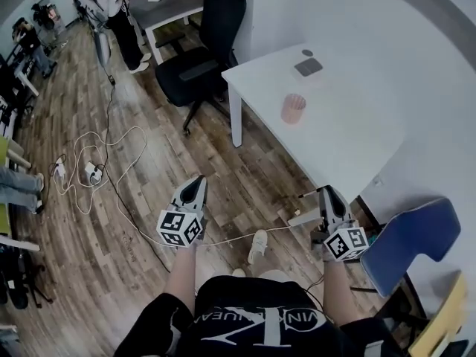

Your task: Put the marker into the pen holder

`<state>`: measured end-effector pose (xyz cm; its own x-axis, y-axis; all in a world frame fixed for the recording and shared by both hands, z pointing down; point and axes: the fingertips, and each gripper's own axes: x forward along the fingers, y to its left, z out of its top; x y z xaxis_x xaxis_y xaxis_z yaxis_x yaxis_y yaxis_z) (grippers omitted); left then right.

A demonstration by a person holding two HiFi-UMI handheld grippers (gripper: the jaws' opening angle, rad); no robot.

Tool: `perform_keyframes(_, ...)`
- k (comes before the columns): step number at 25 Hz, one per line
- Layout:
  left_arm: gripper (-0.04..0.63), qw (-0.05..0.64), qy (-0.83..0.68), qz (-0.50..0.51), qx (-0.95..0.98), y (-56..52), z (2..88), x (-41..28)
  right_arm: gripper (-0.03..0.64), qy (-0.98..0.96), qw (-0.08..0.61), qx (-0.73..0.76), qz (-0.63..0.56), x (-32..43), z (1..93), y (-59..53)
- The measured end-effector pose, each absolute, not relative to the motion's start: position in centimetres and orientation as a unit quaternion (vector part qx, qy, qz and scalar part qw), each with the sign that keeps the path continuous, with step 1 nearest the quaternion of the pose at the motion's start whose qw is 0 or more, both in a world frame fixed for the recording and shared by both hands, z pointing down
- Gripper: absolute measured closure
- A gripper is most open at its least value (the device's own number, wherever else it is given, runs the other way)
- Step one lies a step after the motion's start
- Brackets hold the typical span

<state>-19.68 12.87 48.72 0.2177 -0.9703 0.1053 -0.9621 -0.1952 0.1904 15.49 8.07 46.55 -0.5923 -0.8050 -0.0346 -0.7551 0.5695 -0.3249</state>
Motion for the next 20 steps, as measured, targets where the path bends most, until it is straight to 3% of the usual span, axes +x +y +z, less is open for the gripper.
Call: perform_keyframes(20,0.578,0.106,-0.634,-0.018,0.766,-1.7,47.2,-20.0,0.558,0.898,0.087,-0.404,-0.148,12.6,45.4,-6.8)
